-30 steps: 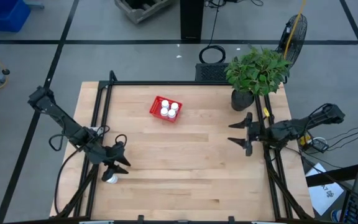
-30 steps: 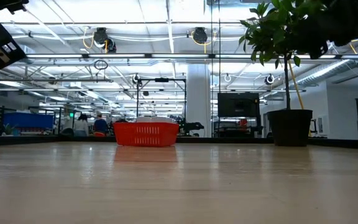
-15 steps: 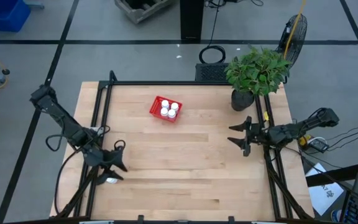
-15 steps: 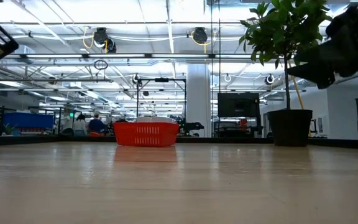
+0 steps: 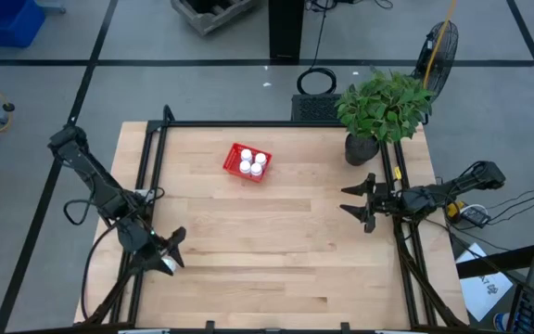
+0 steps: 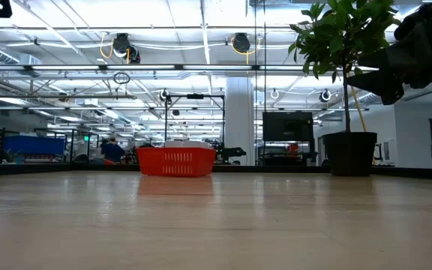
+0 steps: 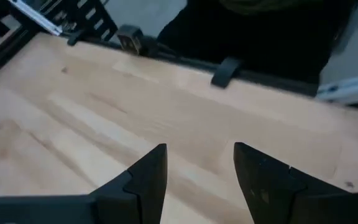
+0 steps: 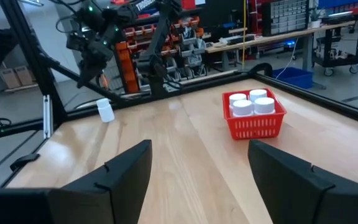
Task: Pick and place pill bottles into a basket
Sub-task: Put the white pill bottle into the orange basket
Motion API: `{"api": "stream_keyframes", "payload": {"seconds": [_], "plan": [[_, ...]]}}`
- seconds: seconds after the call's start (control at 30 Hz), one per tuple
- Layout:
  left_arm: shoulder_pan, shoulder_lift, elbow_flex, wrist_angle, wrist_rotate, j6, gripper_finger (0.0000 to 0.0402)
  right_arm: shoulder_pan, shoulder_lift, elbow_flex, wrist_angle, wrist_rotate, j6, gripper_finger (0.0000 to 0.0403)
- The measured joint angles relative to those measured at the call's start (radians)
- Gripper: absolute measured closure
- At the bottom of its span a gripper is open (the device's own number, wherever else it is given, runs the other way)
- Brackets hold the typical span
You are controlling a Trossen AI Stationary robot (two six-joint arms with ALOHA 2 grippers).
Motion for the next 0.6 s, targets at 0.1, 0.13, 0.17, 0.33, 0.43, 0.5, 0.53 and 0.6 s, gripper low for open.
{"api": "stream_keyframes", "payload": {"seconds": [0.1, 0.13, 0.17, 0.33, 0.43, 0.5, 0.53, 0.6], "plan": [[-0.002, 0.0, 0.0, -0.076, -0.056, -0.076, 0.021, 0.0, 0.0, -0.001, 0.001, 0.0, 0.0, 0.0143], [-0.002, 0.0, 0.003, -0.115, -0.071, -0.11, 0.021, 0.0, 0.0, -0.001, 0.001, 0.0, 0.0, 0.0144], [-0.003, 0.0, 0.014, -0.17, -0.079, -0.128, 0.0211, 0.0, 0.0, -0.001, 0.001, 0.0, 0.0, 0.0145], [-0.04, 0.0, 0.08, -0.301, 0.017, -0.09, 0.0211, 0.0, 0.0, -0.002, 0.001, 0.0, 0.0, 0.0146], [-0.063, 0.0, 0.136, -0.354, 0.063, -0.136, 0.0211, 0.0, 0.0, -0.002, 0.001, 0.0, 0.0, 0.0143], [-0.074, 0.0, 0.166, -0.39, 0.064, -0.18, 0.021, 0.0, 0.0, -0.002, 0.001, 0.0, 0.0, 0.0142], [-0.078, 0.0, 0.172, -0.398, 0.062, -0.196, 0.021, 0.0, 0.0, -0.002, 0.001, 0.0, 0.0, 0.0143], [-0.078, 0.002, 0.17, -0.408, 0.056, -0.227, 0.021, 0.0, 0.0, -0.002, 0.001, 0.0, 0.0, 0.0144]]}}
